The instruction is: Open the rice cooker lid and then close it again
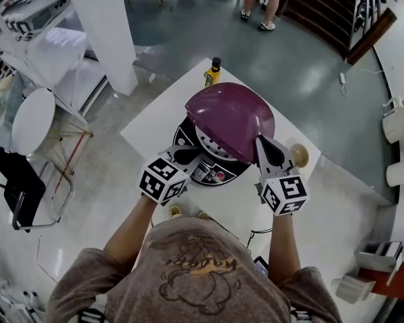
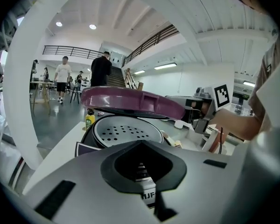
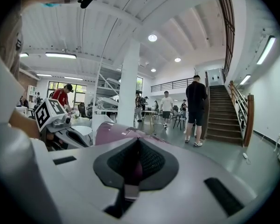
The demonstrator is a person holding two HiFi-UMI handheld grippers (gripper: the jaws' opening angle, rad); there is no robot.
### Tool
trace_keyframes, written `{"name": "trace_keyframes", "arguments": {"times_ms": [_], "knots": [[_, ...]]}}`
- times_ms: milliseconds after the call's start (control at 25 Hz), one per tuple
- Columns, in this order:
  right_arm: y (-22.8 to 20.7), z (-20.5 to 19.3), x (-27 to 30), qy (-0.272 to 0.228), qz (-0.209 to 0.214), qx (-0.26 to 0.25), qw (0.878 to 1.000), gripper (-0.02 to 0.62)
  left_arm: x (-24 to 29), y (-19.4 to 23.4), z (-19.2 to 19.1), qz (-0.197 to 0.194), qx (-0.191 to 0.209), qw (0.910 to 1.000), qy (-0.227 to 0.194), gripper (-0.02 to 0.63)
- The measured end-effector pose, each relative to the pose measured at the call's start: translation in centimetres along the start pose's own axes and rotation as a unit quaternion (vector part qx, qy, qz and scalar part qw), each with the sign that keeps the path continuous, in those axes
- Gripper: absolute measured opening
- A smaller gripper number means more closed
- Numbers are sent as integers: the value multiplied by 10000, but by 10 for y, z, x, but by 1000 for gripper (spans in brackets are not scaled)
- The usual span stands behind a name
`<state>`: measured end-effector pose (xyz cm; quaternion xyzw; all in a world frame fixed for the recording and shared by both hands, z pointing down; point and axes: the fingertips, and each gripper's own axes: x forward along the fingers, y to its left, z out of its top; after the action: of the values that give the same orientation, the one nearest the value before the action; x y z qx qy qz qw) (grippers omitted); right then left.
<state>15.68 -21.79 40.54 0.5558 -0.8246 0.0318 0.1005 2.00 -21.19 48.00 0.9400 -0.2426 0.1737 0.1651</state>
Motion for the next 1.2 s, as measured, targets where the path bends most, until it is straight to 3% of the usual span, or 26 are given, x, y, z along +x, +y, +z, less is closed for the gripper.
{"name": "trace_keyframes", "arguments": {"times_ms": [240, 520, 1200], "knots": [[-15, 7, 4, -102, -27, -107, 9999, 6, 4, 0, 2, 27, 228, 9997, 86, 20], [-34, 3, 8, -66, -142, -145, 9998, 6, 6, 0, 7, -15, 200, 9998, 45, 20], [-120, 21, 11, -674, -741, 273, 9946, 5, 18, -8, 31, -191, 299, 9991, -242, 20]]}}
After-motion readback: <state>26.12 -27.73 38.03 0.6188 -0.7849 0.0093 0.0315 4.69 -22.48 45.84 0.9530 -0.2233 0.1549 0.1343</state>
